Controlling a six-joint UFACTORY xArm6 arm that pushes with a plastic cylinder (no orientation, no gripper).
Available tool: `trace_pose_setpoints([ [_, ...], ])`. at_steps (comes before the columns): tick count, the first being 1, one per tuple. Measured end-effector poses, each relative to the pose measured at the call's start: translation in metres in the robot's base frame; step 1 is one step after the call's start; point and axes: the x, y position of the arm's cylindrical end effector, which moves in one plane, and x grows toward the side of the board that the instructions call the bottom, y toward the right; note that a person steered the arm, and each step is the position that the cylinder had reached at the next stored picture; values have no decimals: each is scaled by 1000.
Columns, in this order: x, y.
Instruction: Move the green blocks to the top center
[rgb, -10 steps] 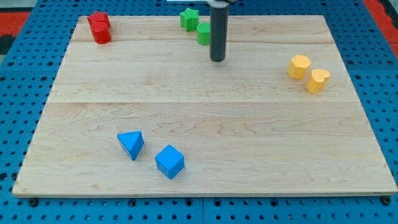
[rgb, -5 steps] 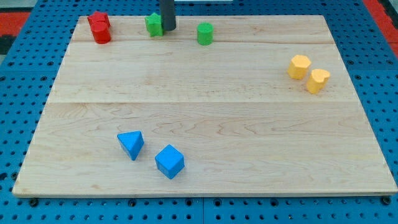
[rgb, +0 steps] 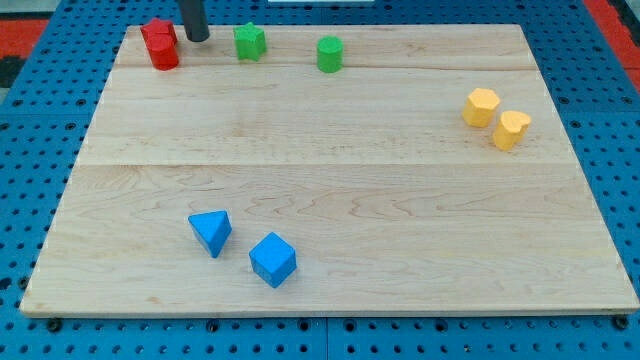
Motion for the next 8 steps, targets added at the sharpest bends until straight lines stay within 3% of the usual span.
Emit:
trace_pose_setpoints([
  [2, 37, 91],
  [3, 63, 100],
  [4, 88, 145],
  [5, 68, 191],
  [7, 58, 118],
  [8, 95, 147],
])
